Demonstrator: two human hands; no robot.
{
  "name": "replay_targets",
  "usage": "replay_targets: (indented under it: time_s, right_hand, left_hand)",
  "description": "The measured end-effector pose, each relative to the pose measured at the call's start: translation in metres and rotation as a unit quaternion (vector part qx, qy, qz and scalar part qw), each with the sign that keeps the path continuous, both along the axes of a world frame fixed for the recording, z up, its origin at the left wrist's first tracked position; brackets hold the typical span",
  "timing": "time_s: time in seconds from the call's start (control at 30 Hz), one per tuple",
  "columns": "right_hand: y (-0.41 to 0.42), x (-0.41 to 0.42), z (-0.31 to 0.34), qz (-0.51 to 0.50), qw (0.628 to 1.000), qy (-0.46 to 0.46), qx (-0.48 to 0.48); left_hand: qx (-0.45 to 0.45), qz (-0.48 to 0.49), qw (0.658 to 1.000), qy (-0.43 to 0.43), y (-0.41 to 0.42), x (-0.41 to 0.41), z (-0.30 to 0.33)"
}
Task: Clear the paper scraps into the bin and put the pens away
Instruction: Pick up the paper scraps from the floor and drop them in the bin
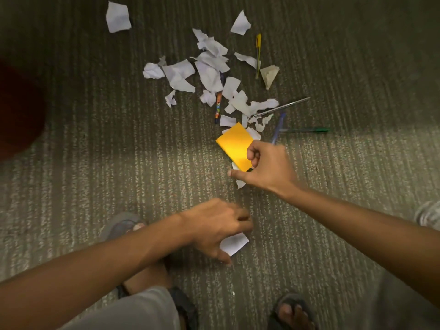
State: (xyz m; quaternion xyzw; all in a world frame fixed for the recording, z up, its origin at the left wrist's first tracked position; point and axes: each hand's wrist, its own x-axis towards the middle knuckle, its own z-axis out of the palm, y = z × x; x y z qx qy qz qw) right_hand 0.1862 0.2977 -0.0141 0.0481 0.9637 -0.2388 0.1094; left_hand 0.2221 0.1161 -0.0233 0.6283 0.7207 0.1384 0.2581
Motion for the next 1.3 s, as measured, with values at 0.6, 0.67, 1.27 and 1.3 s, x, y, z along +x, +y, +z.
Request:
replay_targets:
  time_s: [0.6, 0.67, 1.27, 1.3]
  right_hand:
    - [0.003, -0.012, -0.003, -0.2, 0.972, 0.024, -0.123]
    - [0.009, -0.02, 0.004, -0.221, 0.964, 0.003, -0.145]
    - [0.004, -0.036, 0.063, -0.206, 0.72, -0.21, -0.628]
    - [-0.002, -0.035, 0.057, -0.19, 0.747, -0.206, -0.603]
  left_hand:
    - [0.014, 0.307, 0.932, -0.191, -0.009, -0.041, -0.027]
    - [0.044, 0.359, 0.909, -0.209, -0.01, -0.053, -0.026]
    - [0.197, 0.551, 0.63, -0.511, -0.006, -0.086, 0.011]
    - [0.203, 0.553, 0.605, -0.535, -0.006, -0.088, 0.013]
